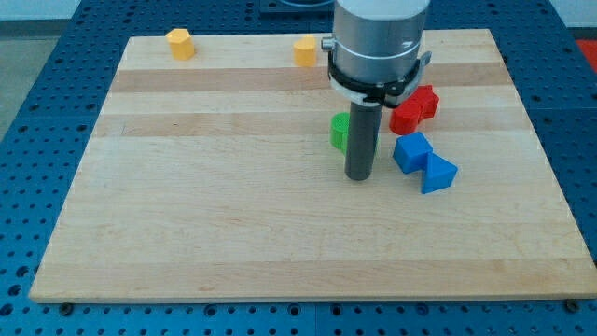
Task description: Move the green star into the green circle
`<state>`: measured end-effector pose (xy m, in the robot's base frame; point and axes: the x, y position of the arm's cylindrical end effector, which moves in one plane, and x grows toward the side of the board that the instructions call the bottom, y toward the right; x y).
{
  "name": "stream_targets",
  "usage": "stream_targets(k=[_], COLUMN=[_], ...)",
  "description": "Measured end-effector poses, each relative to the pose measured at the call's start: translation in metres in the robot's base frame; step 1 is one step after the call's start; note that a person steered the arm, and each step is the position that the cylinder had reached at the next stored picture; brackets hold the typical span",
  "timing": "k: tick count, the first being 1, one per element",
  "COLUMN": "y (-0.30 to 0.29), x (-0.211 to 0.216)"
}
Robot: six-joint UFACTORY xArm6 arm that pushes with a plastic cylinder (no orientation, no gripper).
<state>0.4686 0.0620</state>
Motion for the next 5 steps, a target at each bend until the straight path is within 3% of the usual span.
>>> stream_targets(k=[2, 5], y=[0.027, -0.003], x=[-0.014, -0.031])
